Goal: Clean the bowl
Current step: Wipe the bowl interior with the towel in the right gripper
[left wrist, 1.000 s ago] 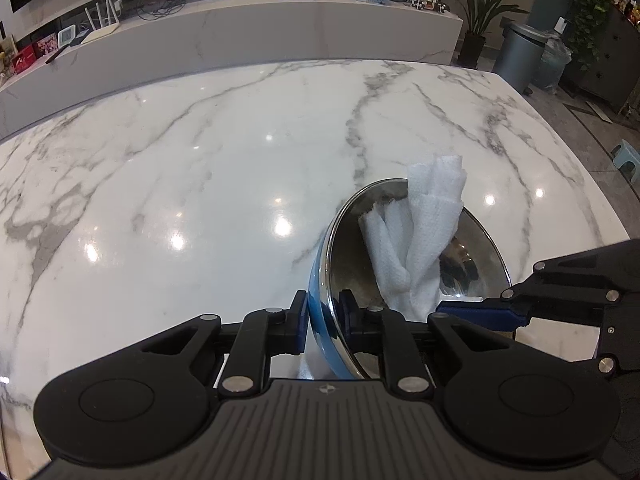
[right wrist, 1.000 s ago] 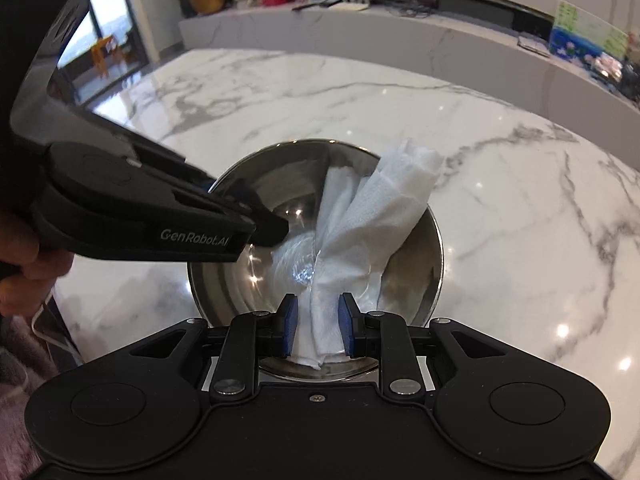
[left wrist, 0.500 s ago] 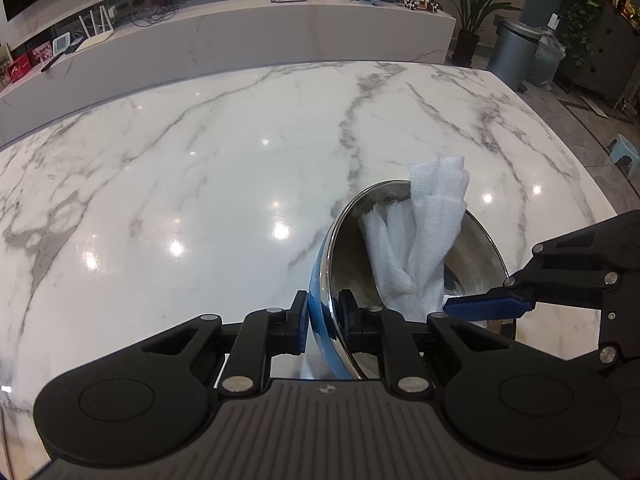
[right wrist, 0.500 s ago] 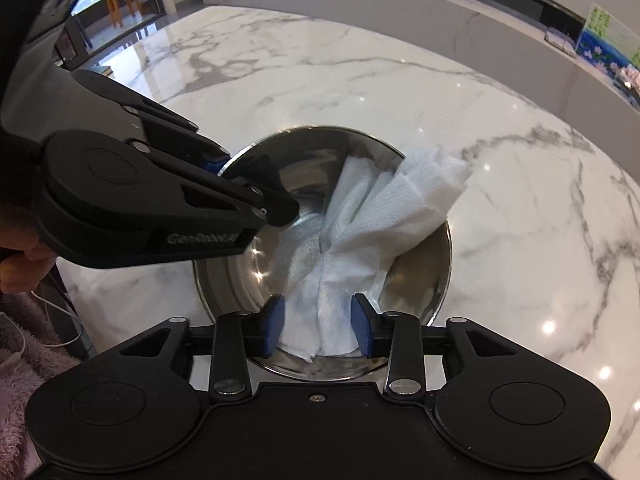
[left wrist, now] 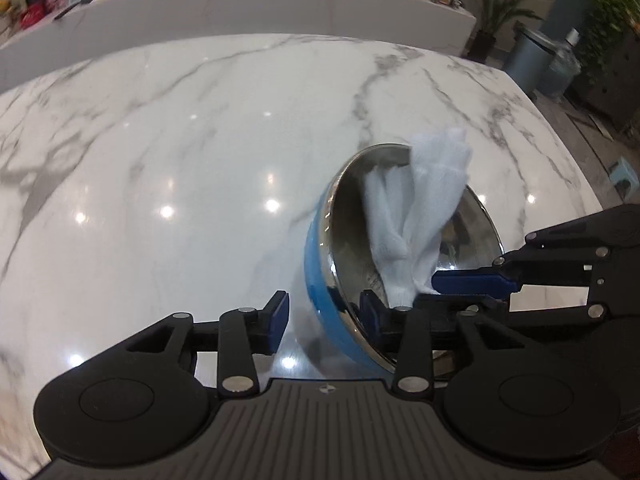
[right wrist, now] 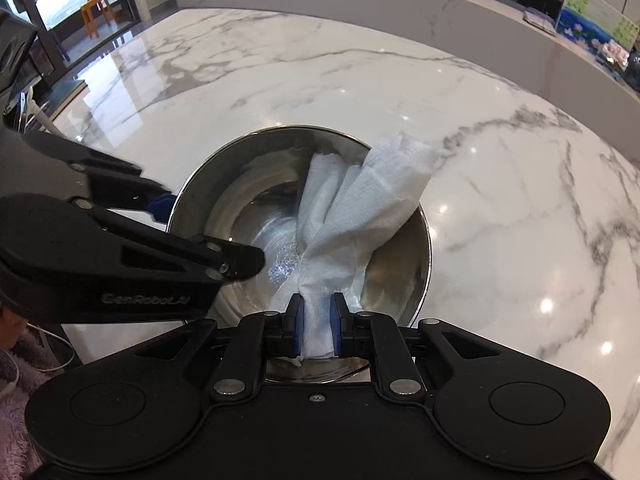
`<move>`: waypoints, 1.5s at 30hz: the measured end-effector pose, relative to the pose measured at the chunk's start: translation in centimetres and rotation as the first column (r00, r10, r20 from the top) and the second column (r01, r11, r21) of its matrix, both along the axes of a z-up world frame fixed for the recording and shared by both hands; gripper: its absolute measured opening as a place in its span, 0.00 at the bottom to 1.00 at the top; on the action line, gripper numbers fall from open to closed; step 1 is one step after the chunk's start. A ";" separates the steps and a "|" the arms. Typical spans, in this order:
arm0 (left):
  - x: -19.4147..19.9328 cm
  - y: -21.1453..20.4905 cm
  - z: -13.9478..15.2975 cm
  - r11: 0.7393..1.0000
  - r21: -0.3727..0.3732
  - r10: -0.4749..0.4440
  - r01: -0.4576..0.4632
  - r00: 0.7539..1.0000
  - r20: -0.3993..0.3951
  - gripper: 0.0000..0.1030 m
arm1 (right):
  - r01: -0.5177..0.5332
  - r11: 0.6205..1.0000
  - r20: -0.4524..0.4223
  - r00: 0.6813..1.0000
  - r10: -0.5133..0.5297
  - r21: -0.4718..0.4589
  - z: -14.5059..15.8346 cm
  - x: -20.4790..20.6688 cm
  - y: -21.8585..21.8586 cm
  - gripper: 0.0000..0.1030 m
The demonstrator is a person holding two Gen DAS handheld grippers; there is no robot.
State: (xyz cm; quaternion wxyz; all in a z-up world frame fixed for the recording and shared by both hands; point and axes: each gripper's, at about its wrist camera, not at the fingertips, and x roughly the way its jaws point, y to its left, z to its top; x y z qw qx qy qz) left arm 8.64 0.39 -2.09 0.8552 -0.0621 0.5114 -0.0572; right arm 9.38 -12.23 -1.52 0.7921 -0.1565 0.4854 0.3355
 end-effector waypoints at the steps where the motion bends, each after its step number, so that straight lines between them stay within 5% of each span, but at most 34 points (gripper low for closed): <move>1: -0.1 0.1 0.0 1.000 -0.004 -0.002 0.002 1.000 0.000 0.37 | -0.002 1.000 0.003 1.000 0.002 -0.001 0.0 -0.1 0.0 0.12; 3: -0.1 0.1 0.2 1.000 -0.001 -0.017 0.017 1.000 0.007 0.24 | -0.004 1.000 0.003 1.000 0.004 0.006 0.1 0.0 -0.1 0.12; 8: 0.3 0.1 0.1 0.999 0.035 -0.032 0.032 0.999 0.007 0.17 | -0.042 0.999 0.018 0.999 0.042 0.022 0.5 -0.4 -0.2 0.13; 14: 0.3 -0.5 0.3 0.995 0.089 -0.056 0.053 0.998 0.025 0.15 | -0.087 0.996 0.042 0.995 0.088 -0.015 1.0 -1.1 0.6 0.39; 25: -0.2 -2.9 1.0 0.952 0.254 -0.202 0.173 0.975 0.092 0.13 | -0.146 0.981 0.028 0.988 0.151 -0.129 0.6 -1.1 1.6 0.19; 36: 0.0 -3.8 0.7 0.927 0.309 -0.253 0.214 0.963 0.093 0.14 | -0.183 0.910 0.199 0.942 0.271 -0.372 0.7 -3.7 2.6 0.10; 41: 0.1 -3.6 0.8 0.939 0.285 -0.230 0.194 0.968 0.100 0.14 | -0.136 0.955 0.146 0.973 0.179 -0.265 1.1 -2.4 1.3 0.10; 45: 0.2 -2.7 0.7 0.965 0.217 -0.171 0.148 0.981 0.090 0.23 | -0.078 0.983 0.097 0.991 0.095 -0.167 1.2 -1.3 0.0 0.10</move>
